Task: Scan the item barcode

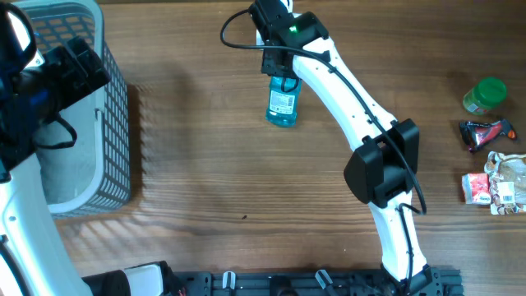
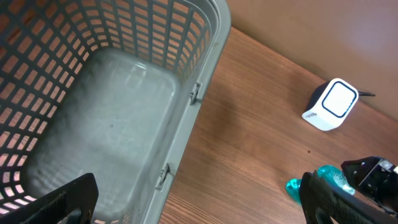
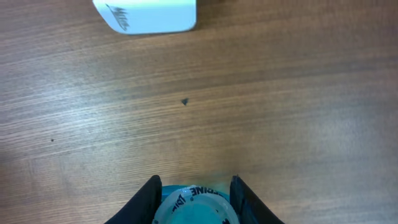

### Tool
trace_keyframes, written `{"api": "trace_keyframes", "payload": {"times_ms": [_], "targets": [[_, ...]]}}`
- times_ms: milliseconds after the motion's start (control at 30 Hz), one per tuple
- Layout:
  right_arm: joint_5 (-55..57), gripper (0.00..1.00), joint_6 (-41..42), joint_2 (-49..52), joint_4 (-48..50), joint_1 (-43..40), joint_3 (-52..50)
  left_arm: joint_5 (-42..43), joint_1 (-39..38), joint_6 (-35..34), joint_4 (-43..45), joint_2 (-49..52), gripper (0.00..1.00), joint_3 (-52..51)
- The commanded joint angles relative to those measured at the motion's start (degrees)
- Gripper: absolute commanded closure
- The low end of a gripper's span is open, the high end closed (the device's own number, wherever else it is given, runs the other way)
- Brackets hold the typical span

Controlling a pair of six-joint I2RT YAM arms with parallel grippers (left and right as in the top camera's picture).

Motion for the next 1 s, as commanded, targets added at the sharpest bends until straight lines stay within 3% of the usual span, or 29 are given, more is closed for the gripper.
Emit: {"api": "trace_keyframes", "payload": {"times_ms": [0,433,967], "targets": [[1.86,0.85,-3.06,-4.13,1.09,0.39,0.26,0.26,0.46,-0.07,0.11,0.07,0.0,0.48],[-3.21,0.85,-1.4,-7.39,-7.08,0.48,0.24,0.26,0.46,-0.07,0.11,0.07,0.0,0.48],[-2.05,0.85,0.33,-5.77,-4.07,1.7,0.17,0.26,0.46,-0.09,0.11,0.07,0.0,0.48]]}}
